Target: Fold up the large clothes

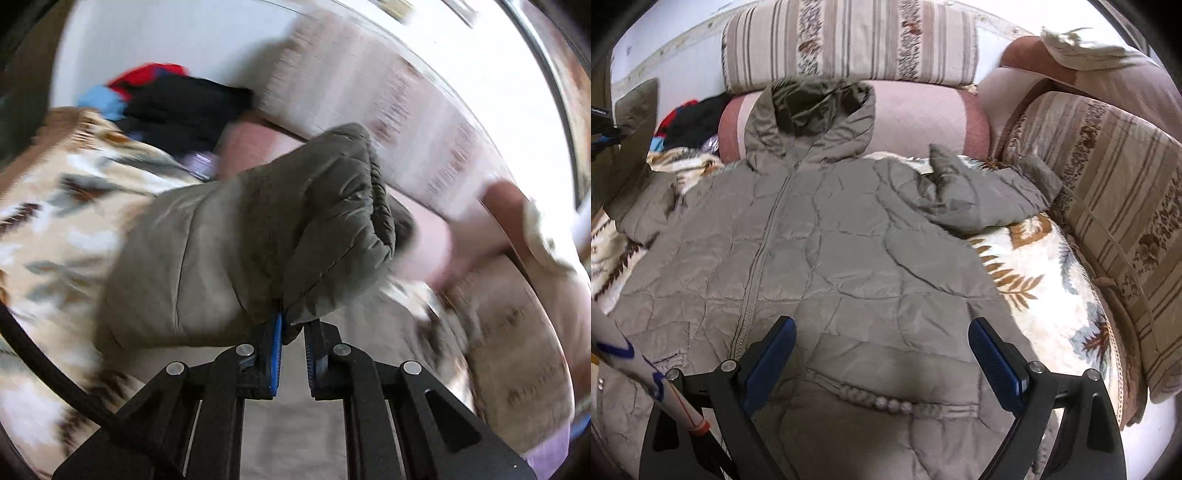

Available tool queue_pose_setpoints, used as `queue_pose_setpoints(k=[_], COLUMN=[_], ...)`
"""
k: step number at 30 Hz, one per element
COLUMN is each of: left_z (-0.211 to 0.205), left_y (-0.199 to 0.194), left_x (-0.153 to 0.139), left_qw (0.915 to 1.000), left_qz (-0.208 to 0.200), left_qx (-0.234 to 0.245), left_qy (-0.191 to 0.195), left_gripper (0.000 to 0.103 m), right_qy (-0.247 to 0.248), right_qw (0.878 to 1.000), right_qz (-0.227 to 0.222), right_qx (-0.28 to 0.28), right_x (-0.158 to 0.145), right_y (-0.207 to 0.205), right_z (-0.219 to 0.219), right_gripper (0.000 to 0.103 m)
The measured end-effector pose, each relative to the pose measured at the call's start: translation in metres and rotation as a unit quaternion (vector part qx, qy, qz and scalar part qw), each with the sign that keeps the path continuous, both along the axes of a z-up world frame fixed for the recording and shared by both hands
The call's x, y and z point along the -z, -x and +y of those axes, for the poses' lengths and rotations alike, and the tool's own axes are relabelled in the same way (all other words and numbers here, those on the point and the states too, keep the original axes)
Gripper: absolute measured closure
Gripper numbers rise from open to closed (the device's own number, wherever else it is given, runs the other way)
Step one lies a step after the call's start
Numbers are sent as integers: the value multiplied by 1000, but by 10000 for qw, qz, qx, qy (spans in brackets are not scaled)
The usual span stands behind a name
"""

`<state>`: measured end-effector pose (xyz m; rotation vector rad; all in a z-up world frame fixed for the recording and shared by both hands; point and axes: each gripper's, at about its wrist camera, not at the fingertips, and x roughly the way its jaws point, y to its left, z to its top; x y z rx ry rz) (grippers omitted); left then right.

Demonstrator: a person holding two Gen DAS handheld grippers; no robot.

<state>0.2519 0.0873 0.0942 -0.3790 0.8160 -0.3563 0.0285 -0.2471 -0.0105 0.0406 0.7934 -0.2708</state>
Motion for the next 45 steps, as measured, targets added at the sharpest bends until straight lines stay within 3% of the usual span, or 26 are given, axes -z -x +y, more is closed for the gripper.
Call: queue_pose_setpoints(k=[5,9,12,15,17,18,19,21,27,30,33,36,37,38,41,43,45], left_z=[-79,-120,-131,-129,-125,-122,-120,-114,-74,-51,-48,-55,-56,-57,-62,-67,-73], left_y=[36,54,62,78,98,112,118,136,179,195,206,211,212,214,214,212,212], left_x=[57,115,141,135,123,114,107,96,93,99,103,104,104,104,105,105,105], left_qw=[9959,9902,9864,9870,9881,9894,9905,9911,9884,9892,9885,9867,9860,9856,9850,9858,9864], left_qz=[603,1200,1412,1265,1083,901,739,454,265,348,369,329,314,300,289,296,276], left_qx=[650,704,679,745,848,867,837,772,222,10,-54,1,14,22,74,143,246], left_qy=[181,-148,-494,-656,-684,-745,-802,-982,-1476,-1422,-1466,-1592,-1640,-1661,-1700,-1645,-1604], left_gripper=[93,88,86,83,67,52,43,36,35,35,35,35,35,35,35,35,35], right_qy=[-230,-486,-546,-545,-539,-519,-520,-667,-1312,-1593,-2008,-2108,-2097,-2095,-2247,-2069,-1593], right_qw=[9994,9977,9974,9979,9983,9986,9986,9976,9885,9828,9734,9698,9694,9687,9626,9680,9798], right_qz=[-84,-41,28,94,102,90,83,88,433,653,865,1106,1160,1199,1301,1161,1006], right_qx=[260,463,465,329,193,86,20,-163,-621,-671,-681,-540,-532,-571,-768,-814,-666], right_x=[-5,-2,1,0,-3,-6,-7,-10,9,23,40,61,64,66,56,38,19], right_y=[17,25,28,26,22,18,14,0,-48,-81,-118,-149,-155,-162,-179,-187,-195], right_z=[-23,-41,-46,-44,-40,-36,-34,-30,-19,-17,-12,-6,-5,-3,-7,-15,-27], right_gripper=[7,6,6,6,6,6,6,6,6,6,6,6,13,37,81,85,88])
